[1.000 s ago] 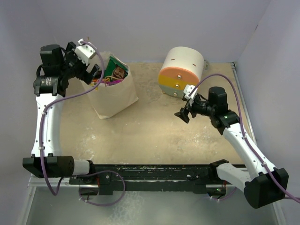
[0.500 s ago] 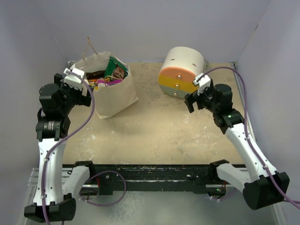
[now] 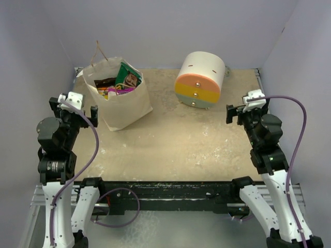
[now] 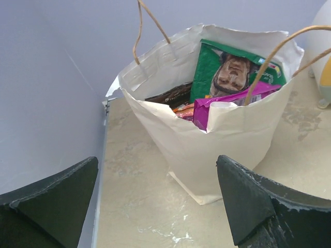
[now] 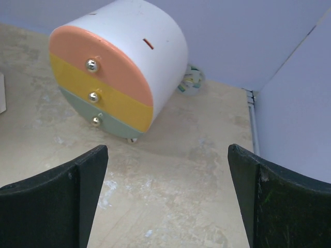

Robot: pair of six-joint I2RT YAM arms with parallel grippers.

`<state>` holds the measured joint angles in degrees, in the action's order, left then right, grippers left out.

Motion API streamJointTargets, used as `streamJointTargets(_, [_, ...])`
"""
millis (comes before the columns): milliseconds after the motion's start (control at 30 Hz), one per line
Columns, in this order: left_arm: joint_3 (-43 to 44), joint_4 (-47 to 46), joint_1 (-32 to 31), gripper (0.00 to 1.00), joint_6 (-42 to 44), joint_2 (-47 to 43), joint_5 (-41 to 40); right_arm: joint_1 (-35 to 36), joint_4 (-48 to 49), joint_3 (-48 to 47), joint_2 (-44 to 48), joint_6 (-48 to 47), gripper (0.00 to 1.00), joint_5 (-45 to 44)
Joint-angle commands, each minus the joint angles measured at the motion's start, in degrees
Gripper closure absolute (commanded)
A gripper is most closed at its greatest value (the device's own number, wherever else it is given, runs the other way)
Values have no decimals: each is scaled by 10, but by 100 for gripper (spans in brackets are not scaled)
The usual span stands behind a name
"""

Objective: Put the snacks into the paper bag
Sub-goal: Reset both arms

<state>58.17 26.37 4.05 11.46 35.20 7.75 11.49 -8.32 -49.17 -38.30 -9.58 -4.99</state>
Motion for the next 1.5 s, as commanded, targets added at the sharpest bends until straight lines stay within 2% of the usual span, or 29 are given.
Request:
streamJointTargets(0, [-29, -26, 6, 1, -66, -53, 25, -23, 31, 17, 27, -10, 0, 1])
streamJointTargets(100, [-27, -16, 26, 1, -66, -53, 54, -26, 30, 15, 36, -3, 0, -7])
streamJointTargets(367, [-38, -1, 41, 1, -49, -51, 7, -31, -5, 2, 47, -1, 0, 11])
streamJointTargets(500, [-76, -10, 44, 1, -23, -70, 20, -35, -17, 0, 42, -14, 0, 35])
streamJointTargets(667, [-82, -11, 45, 1, -21, -70, 47, -38, -24, 2, 35, -25, 0, 42])
streamJointTargets(1467, [-92, -16, 56, 1, -16, -74, 36, -38, -43, 3, 39, -41, 0, 59])
